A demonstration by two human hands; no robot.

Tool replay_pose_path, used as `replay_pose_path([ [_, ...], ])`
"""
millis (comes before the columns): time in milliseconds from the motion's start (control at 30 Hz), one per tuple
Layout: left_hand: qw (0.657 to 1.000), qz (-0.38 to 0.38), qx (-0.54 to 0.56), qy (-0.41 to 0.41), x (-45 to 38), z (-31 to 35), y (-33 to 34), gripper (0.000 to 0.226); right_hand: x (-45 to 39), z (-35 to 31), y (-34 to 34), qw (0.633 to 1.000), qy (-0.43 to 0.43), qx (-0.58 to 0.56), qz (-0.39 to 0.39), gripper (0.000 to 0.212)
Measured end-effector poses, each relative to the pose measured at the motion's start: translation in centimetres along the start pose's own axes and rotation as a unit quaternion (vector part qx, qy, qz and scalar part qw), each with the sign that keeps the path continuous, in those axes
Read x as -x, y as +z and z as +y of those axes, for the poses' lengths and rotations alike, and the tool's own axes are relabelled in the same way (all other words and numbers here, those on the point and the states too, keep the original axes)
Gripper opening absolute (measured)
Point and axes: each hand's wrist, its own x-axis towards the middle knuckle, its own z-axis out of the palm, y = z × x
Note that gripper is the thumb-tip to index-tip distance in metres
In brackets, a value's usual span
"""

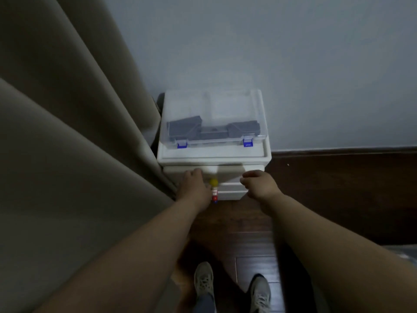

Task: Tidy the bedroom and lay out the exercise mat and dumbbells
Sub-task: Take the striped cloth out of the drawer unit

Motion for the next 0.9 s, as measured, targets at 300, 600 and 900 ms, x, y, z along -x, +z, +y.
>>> replay_pose_path([
  [300,0.981,0.063,-0.132,0.126,-4.6,-4.0,1.5,0.065,-3.2,1.9,5.2,0.989,-0.116,0.079,0.054,0.050],
  [600,0.953,0.109,-0.237,0.154,-4.2,-4.7,2.3,0.070,-4.0,3.0,5.7,0.916,-0.139,0.352,0.130,0.064],
  [900,0.967,0.066,-0.210,0.132,-1.7,-5.9,3.9,0.038,-1.8,5.9,4.4,0.920,-0.111,0.366,0.088,0.043],
])
